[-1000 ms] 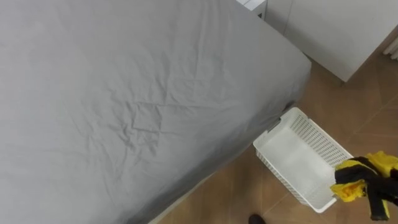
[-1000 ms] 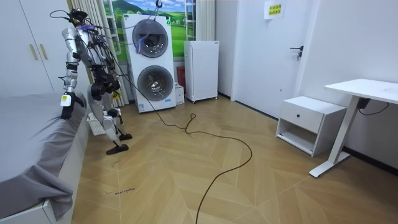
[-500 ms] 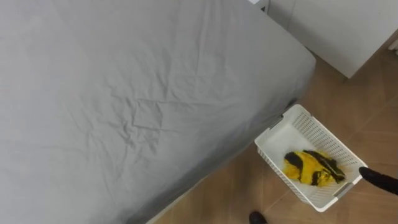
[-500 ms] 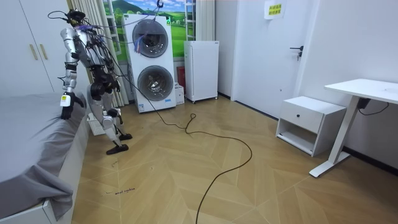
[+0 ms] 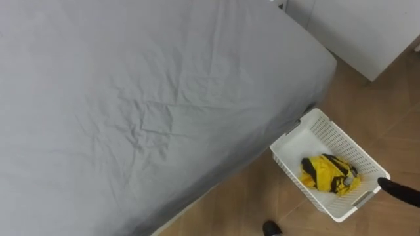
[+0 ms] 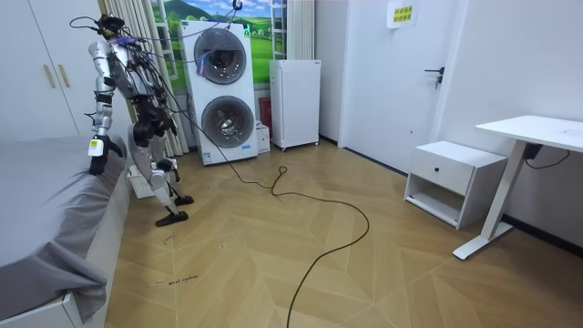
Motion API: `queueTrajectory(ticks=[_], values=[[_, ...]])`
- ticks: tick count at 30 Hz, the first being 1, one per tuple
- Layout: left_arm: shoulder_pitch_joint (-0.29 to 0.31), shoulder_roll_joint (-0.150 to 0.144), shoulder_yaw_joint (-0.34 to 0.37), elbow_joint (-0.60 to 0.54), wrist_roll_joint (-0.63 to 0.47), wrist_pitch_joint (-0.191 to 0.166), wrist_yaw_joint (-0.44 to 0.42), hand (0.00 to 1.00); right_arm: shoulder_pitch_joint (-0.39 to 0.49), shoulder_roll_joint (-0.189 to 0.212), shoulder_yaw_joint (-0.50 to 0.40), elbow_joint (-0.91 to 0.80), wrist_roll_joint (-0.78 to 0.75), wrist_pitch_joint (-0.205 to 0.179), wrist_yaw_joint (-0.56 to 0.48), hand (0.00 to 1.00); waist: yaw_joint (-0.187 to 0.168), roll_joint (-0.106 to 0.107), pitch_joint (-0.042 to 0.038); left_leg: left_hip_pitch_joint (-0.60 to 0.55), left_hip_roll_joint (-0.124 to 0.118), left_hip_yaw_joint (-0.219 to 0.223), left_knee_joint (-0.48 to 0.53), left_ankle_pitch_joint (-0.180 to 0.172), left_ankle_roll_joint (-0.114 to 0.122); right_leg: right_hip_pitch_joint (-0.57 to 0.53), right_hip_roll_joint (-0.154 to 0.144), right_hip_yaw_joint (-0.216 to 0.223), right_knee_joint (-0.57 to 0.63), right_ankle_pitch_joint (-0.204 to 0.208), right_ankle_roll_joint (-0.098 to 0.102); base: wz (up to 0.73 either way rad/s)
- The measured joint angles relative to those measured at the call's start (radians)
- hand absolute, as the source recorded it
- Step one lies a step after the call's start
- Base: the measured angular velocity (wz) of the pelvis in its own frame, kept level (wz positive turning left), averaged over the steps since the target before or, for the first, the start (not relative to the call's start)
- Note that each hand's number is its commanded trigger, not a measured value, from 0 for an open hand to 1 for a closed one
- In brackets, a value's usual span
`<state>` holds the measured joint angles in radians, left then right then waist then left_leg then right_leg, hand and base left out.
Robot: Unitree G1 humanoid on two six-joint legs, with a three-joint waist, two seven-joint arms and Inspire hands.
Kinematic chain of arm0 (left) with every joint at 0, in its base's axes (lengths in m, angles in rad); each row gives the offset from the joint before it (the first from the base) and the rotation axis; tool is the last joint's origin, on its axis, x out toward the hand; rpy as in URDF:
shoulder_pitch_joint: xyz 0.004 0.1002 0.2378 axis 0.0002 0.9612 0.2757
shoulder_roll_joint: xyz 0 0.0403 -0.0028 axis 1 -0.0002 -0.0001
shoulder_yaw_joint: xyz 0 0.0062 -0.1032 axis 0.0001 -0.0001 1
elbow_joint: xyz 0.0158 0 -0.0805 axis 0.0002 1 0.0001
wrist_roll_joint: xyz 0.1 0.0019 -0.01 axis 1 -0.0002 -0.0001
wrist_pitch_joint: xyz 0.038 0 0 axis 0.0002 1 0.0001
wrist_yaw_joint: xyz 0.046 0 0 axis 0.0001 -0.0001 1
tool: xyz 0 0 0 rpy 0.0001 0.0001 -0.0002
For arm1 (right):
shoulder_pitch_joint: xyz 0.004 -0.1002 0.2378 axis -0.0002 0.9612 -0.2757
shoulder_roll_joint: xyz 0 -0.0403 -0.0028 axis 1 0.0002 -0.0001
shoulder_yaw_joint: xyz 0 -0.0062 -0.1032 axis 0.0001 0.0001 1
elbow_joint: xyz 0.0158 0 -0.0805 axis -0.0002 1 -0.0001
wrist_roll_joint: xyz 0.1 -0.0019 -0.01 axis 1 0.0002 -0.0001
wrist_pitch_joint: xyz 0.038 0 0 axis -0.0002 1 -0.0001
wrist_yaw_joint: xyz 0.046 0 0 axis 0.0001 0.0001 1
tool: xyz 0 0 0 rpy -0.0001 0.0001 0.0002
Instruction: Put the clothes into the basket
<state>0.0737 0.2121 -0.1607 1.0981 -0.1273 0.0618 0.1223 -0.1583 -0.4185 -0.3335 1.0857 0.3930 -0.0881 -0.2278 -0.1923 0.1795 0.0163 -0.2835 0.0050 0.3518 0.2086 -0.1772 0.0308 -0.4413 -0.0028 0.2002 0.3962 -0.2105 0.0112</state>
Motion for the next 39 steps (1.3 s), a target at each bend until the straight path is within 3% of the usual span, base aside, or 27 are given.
queueTrajectory(ticks=[6, 11, 13, 17, 21, 24, 27, 30, 33, 34, 39], values=[[0.001, 0.001, 0.0, 0.003, -0.001, -0.012, 0.0, 0.0, 0.005, 0.004, 0.019, 0.003, 0.047, 0.001, -0.001, 0.0, 0.003, -0.012, 0.004, 0.015, 0.005, -0.003, 0.007, 0.001, -0.002, 0.027, -0.015, -0.064, -0.005, -0.002, -0.003, 0.11], [0.003, 0.007, 0.001, -0.008, 0.001, -0.023, 0.001, 0.0, 0.04, 0.038, 0.096, 0.001, 0.07, -0.002, -0.01, 0.0, 0.02, -0.041, 0.0036, 0.057, 0.008, -0.04, 0.005, 0.003, -0.006, 0.104, -0.025, -0.123, -0.052, -0.001, -0.009, 0.22], [0.019, 0.009, 0.004, -0.022, 0.006, -0.043, 0.001, 0.0, 0.088, 0.074, 0.139, 0.001, 0.07, -0.002, 0.0, 0.0, 0.039, -0.066, 0.0, 0.097, 0.011, -0.055, 0.003, 0.003, -0.006, 0.173, -0.027, -0.153, -0.091, 0.002, -0.011, 0.36], [0.028, 0.009, 0.004, -0.036, 0.014, -0.075, 0.006, 0.0, 0.123, 0.135, 0.185, 0.0, 0.087, -0.004, 0.023, 0.0, 0.056, -0.091, -0.0121, 0.128, 0.014, -0.072, 0.002, 0.003, -0.006, 0.256, -0.03, -0.208, -0.151, 0.009, -0.012, 0.52], [0.037, -0.005, 0.004, -0.062, 0.042, -0.085, 0.019, 0.0, 0.125, 0.194, 0.204, 0.015, 0.112, -0.002, 0.046, 0.0, 0.071, -0.107, -0.0127, 0.174, 0.004, -0.127, -0.016, 0.003, -0.007, 0.35, -0.036, -0.27, -0.211, 0.021, -0.011, 0.42], [0.035, -0.02, 0.022, -0.078, 0.09, -0.085, 0.024, 0.0, 0.133, 0.208, 0.222, 0.016, 0.108, 0.005, 0.069, 0.0, 0.092, -0.119, -0.0106, 0.197, -0.005, -0.164, -0.023, 0.003, -0.007, 0.389, -0.041, -0.3, -0.216, 0.019, -0.007, 0.28], [0.042, -0.042, 0.077, -0.076, 0.143, -0.087, 0.027, 0.0, 0.156, 0.239, 0.234, 0.03, 0.105, 0.023, 0.105, 0.0, 0.094, -0.152, -0.0132, 0.228, -0.011, -0.2, -0.027, 0.004, -0.008, 0.449, -0.044, -0.345, -0.245, 0.019, -0.007, 0.38], [0.045, -0.047, 0.087, -0.054, 0.169, -0.101, 0.035, 0.0, 0.171, 0.269, 0.236, 0.075, 0.099, 0.025, 0.147, 0.0, 0.115, -0.178, -0.0214, 0.245, -0.016, -0.218, -0.027, 0.003, -0.009, 0.479, -0.046, -0.356, -0.26, 0.019, -0.007, 0.18], [0.054, -0.068, 0.151, -0.051, 0.187, -0.108, 0.037, 0.0, 0.189, 0.274, 0.237, 0.08, 0.028, 0.027, 0.171, 0.0, 0.124, -0.18, -0.0203, 0.246, -0.019, -0.228, -0.029, 0.003, -0.008, 0.485, -0.048, -0.359, -0.259, 0.02, -0.005, 0.07], [0.058, -0.072, 0.174, -0.047, 0.187, -0.107, 0.037, 0.0, 0.199, 0.274, 0.237, 0.081, 0.008, 0.033, 0.18, 0.0, 0.128, -0.182, -0.0154, 0.26, -0.02, -0.23, -0.034, 0.003, -0.008, 0.496, -0.048, -0.358, -0.259, 0.02, -0.005, 0.06], [0.081, -0.081, 0.198, -0.03, 0.185, -0.103, 0.039, 0.0, 0.213, 0.271, 0.277, 0.114, -0.044, 0.062, 0.188, 0.0, 0.147, -0.194, -0.0125, 0.278, -0.024, -0.26, -0.044, 0.003, -0.008, 0.516, -0.047, -0.367, -0.26, 0.018, -0.003, 0.1]])
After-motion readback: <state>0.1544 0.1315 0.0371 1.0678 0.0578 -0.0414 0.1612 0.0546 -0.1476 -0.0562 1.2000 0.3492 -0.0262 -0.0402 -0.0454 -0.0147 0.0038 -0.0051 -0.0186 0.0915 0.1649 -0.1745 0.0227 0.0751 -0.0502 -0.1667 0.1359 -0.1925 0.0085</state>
